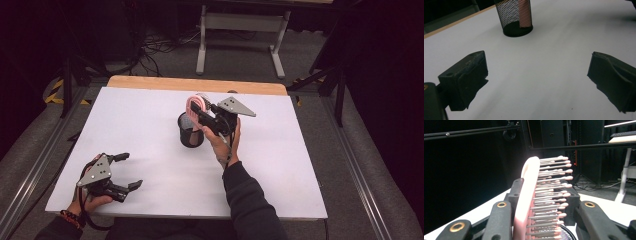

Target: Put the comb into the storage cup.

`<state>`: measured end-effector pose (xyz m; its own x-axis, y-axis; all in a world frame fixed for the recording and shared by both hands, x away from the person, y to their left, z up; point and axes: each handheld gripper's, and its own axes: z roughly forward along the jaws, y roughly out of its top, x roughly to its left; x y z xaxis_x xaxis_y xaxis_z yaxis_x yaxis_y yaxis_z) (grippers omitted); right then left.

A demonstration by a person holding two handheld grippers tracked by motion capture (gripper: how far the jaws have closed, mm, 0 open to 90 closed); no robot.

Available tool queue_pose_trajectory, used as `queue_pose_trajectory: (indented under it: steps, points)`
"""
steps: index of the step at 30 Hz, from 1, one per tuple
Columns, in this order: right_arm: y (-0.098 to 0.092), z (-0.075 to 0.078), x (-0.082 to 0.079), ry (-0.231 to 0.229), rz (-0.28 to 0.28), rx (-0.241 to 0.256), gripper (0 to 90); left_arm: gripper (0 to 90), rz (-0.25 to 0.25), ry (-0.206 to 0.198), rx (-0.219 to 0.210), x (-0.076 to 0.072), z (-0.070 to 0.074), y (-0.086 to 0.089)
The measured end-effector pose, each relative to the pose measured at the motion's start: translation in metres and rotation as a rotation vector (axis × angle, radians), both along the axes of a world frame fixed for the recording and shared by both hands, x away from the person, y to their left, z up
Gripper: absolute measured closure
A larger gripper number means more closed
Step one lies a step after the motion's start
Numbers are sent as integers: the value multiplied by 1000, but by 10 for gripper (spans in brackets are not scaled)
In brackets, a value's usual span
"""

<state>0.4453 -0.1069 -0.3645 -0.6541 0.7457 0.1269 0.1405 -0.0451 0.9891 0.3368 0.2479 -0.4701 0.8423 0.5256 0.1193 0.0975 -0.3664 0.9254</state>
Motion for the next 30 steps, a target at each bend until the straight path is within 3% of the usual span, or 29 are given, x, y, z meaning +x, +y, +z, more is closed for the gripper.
queue_pose_trajectory:
  steps: [15, 30]
  points:
    - [-4, -8, 4, 42, -32, -15, 578, 36, 3, 3, 2, 0, 0, 0]
    - [-3, -14, 3, 53, -45, -40, 505, 36, 6, 2, 7, 0, 0, 1]
